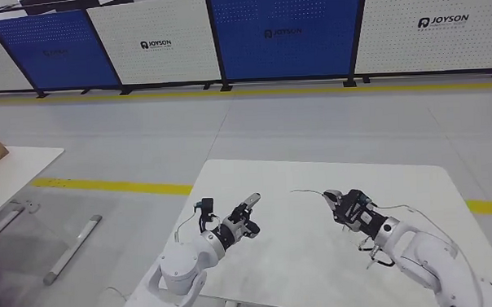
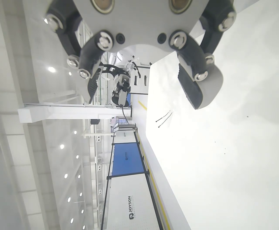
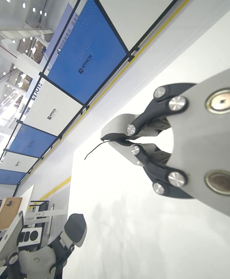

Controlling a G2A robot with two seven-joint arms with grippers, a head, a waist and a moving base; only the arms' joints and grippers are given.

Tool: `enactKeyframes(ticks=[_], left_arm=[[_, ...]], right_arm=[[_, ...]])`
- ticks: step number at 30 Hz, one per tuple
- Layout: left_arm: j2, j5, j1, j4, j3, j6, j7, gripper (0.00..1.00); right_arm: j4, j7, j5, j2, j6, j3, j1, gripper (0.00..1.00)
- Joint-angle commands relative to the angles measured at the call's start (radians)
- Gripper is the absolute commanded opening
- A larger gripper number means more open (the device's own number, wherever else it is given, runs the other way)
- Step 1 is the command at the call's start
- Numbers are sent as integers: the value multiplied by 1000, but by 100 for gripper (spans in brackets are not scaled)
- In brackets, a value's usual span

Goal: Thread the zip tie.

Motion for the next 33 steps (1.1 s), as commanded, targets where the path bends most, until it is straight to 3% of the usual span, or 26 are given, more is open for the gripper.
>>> enactKeyframes(ticks=[1,8,15,33], left_arm=[[0,0,0,0,0,0,0,100],[0,0,0,0,0,0,0,100],[0,0,0,0,0,0,0,100],[0,0,0,0,0,0,0,100]], right_arm=[[0,0,0,0,0,0,0,0],[-5,-7,-16,-1,0,3,-7,0],[16,-90,-201,27,0,-55,15,0],[16,-90,-201,27,0,-55,15,0]])
